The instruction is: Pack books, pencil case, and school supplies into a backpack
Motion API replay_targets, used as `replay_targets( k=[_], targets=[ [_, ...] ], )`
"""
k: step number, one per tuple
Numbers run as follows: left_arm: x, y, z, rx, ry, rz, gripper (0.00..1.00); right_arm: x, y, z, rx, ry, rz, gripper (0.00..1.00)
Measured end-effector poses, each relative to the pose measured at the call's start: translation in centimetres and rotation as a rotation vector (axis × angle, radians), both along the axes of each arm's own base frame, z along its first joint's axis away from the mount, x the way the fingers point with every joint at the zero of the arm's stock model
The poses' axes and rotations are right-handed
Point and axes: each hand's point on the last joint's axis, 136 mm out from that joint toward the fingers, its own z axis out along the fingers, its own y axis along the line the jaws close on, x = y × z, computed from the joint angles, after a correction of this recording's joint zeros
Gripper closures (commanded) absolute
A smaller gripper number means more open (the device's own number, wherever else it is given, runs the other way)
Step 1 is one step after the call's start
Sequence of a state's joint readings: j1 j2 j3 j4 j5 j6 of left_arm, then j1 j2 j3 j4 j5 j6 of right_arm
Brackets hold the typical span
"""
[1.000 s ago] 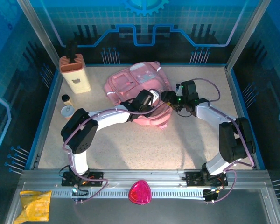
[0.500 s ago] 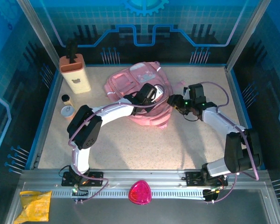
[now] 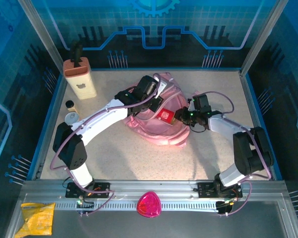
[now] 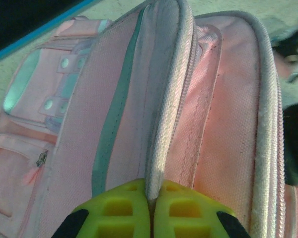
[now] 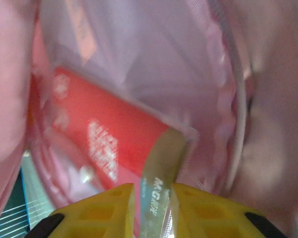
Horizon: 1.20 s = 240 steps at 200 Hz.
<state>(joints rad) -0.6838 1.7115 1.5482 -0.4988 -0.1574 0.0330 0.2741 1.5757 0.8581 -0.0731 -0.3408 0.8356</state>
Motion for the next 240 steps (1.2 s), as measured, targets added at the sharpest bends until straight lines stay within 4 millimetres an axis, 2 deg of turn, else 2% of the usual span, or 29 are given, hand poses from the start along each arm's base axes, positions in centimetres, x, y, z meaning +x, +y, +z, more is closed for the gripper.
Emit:
replay_targets(
  k=[16,30,62,82,97,109,120,133,148,159,176,193,204,215,225,240],
  targets=[
    [-0.9,-0.3,0.3,-0.037,0.034,0.001,1.0,0.2,0.5,-1.2,0.001,0.029,-0.001,0.74],
    [-1.2,-0.4,0.5,-0.067,0.057,0.016,1.0,0.4,1.5,-1.4,0.008,0.02,0.011,0.74],
    [-1.4,-0.4,0.5,-0.118,0.097,0.067,1.0,2.1,5.3,0.8,0.078,-0.081,0.067,0.73],
    [-1.5,-0.5,0.4,-0.133,0.113,0.086,1.0,2.6,6.2,2.1,0.105,-0.125,0.086,0.69],
    [-1.5,-0.5,0.4,-0.145,0.122,0.099,1.0,2.3,5.7,2.6,0.093,-0.132,0.074,0.65],
    [-1.6,-0.6,0.4,-0.154,0.129,0.111,0.92,1.8,4.7,3.5,0.087,-0.151,0.061,0.62],
    [-1.6,-0.5,0.2,-0.164,0.141,0.127,0.85,0.9,2.9,4.2,0.074,-0.161,0.029,0.58],
    [-1.8,-0.5,-0.2,-0.18,0.163,0.146,0.6,-0.1,0.3,5.1,0.039,-0.171,-0.017,0.53],
    [-2.6,-0.2,-0.8,-0.216,0.192,0.175,0.49,-1.4,-1.9,6.3,-0.009,-0.196,-0.053,0.52],
    [-3.7,0.8,-1.2,-0.236,0.213,0.198,0.43,-2.7,-2.7,7.0,-0.033,-0.212,-0.059,0.52],
    [-5.6,3.2,-1.1,-0.294,0.241,0.268,0.42,-5.0,-3.3,7.5,-0.066,-0.215,-0.045,0.5],
    [-7.1,7.0,-1.0,-0.392,0.254,0.386,0.42,-6.9,-3.1,7.6,-0.093,-0.215,-0.016,0.5],
    [-7.8,9.5,-1.7,-0.465,0.263,0.475,0.41,-8.1,-2.4,7.4,-0.102,-0.203,0.023,0.49],
    [-8.2,11.9,-3.4,-0.537,0.288,0.57,0.41,-9.3,-1.4,6.9,-0.116,-0.184,0.072,0.47],
    [-8.5,13.6,-5.8,-0.579,0.335,0.661,0.41,-10.3,-0.6,6.4,-0.122,-0.164,0.113,0.47],
    [-8.5,15.0,-9.6,-0.6,0.415,0.768,0.41,-11.3,0.3,6.0,-0.127,-0.147,0.156,0.46]
  ],
)
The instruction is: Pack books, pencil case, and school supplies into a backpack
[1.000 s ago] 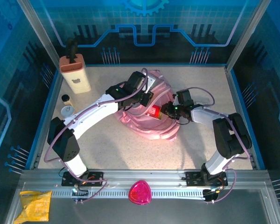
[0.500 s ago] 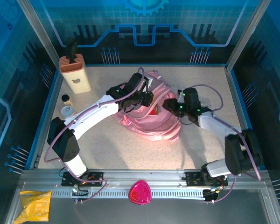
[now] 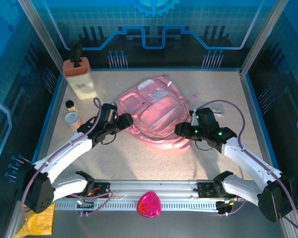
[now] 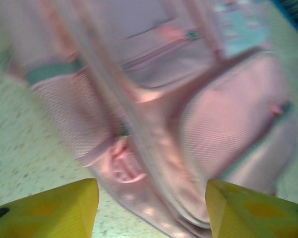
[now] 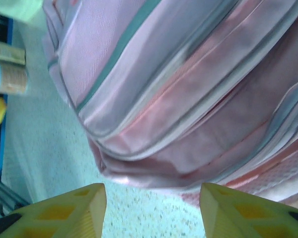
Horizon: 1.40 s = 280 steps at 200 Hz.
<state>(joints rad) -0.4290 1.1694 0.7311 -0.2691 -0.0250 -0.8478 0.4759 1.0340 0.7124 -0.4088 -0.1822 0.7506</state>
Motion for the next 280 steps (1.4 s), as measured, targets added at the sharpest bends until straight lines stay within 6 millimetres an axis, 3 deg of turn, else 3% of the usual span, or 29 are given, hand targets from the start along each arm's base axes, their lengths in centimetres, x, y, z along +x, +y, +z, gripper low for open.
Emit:
replay_targets(
  k=[19,67,85,126,151,189,224,242,262,280],
  targets=[
    [0.4,0.4,-2.8,-0.029,0.088,0.064,0.41,-0.5,0.5,-0.1,-0.002,0.007,0.021,0.45],
    [4.2,0.4,-5.2,-0.126,0.099,0.165,0.49,-0.6,0.6,-0.2,-0.002,0.011,0.02,0.43],
    [5.2,0.0,-6.1,-0.151,0.109,0.176,0.55,-0.5,0.5,-0.2,-0.005,0.009,0.018,0.43],
    [6.8,-1.0,-7.8,-0.195,0.121,0.195,0.59,-0.5,0.5,-0.2,-0.008,0.009,0.015,0.42],
    [8.1,-1.4,-7.6,-0.23,0.097,0.212,0.72,-0.4,0.5,-0.2,-0.006,0.006,0.016,0.42],
    [9.9,-2.1,-7.0,-0.287,0.059,0.235,0.99,-0.3,0.4,-0.9,-0.038,0.011,0.03,0.4],
    [10.0,-2.4,-6.5,-0.328,0.064,0.255,1.0,-0.2,0.7,-1.1,-0.118,0.016,0.073,0.38],
    [9.4,-3.1,-5.4,-0.352,0.065,0.254,1.0,-0.4,2.6,-0.3,-0.154,-0.012,0.135,0.36],
    [7.6,-4.9,-3.9,-0.381,0.065,0.232,1.0,-1.5,5.9,0.5,-0.16,-0.042,0.236,0.36],
    [5.6,-6.5,-3.1,-0.393,0.08,0.199,1.0,-2.1,8.3,-0.3,-0.155,-0.041,0.296,0.36]
  ],
)
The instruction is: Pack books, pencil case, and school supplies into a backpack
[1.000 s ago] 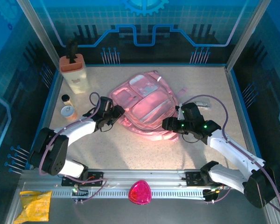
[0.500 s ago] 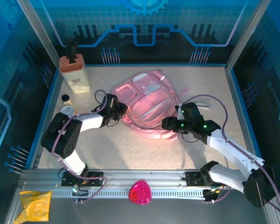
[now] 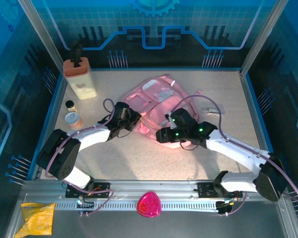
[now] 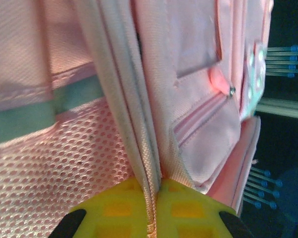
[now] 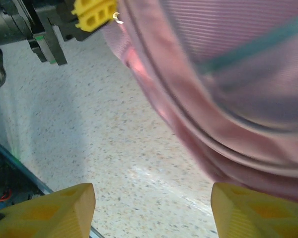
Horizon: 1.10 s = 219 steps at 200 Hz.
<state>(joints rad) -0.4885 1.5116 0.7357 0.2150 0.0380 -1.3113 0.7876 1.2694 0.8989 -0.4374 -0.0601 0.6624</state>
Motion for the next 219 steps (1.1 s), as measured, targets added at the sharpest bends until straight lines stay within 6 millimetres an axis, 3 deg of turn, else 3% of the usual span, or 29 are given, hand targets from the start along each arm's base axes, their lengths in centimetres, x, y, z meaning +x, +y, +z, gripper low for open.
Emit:
replay_targets(
  k=[30,70,109,143,156,172,219],
  targets=[
    [-1.9,-1.0,-0.1,0.001,0.042,-0.026,1.0,0.0,1.9,-3.4,-0.044,0.05,0.033,0.36],
    [-2.8,-1.2,0.7,0.006,0.031,-0.001,1.0,2.0,1.0,-5.6,-0.069,0.088,0.046,0.35],
    [-4.5,-2.3,0.0,-0.044,0.068,0.006,1.0,4.9,-1.1,-4.9,-0.111,0.004,0.074,0.32],
    [-5.1,-2.9,-0.2,-0.074,0.103,0.0,1.0,4.3,0.8,-1.0,-0.069,-0.188,0.174,0.42],
    [-5.2,-2.9,-0.2,-0.075,0.105,-0.003,1.0,3.2,1.9,-0.4,-0.05,-0.235,0.215,0.51],
    [-5.2,-2.9,-0.2,-0.076,0.105,-0.002,1.0,2.2,3.0,-1.2,-0.046,-0.233,0.251,0.59],
    [-5.2,-2.9,-0.2,-0.084,0.115,0.006,1.0,3.3,3.7,-5.1,-0.139,-0.199,0.252,0.53]
  ],
)
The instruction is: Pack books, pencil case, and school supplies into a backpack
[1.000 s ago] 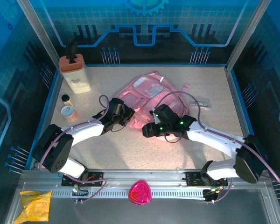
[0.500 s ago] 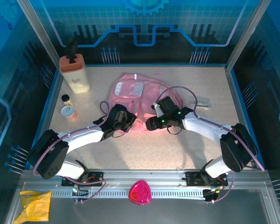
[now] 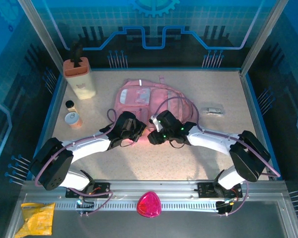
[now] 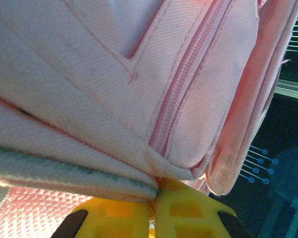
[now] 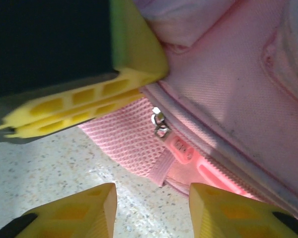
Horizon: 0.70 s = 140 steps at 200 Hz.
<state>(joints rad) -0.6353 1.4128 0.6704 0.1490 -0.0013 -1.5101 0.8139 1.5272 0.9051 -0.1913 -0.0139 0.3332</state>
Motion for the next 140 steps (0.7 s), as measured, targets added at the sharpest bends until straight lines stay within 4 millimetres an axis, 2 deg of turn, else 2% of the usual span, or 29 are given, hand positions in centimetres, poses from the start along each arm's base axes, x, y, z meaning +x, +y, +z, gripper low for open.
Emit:
replay_targets(
  k=[34,54,85,106,140],
  targets=[
    [0.0,0.0,0.0,-0.002,0.003,0.002,1.0,1.0,0.1,0.2,-0.021,-0.066,-0.015,0.51],
    [0.0,0.0,0.0,-0.003,0.005,0.004,1.0,1.1,0.3,-0.3,-0.049,-0.089,-0.016,0.57],
    [0.0,0.1,-0.5,0.006,0.015,0.008,1.0,1.5,0.7,-1.3,-0.089,-0.107,-0.009,0.59],
    [0.0,0.1,-0.5,0.005,0.016,0.009,1.0,1.5,1.1,-1.2,-0.106,-0.146,-0.008,0.53],
    [0.1,0.1,-0.5,0.005,0.014,0.012,1.0,1.8,1.7,-0.7,-0.113,-0.206,-0.008,0.62]
  ],
)
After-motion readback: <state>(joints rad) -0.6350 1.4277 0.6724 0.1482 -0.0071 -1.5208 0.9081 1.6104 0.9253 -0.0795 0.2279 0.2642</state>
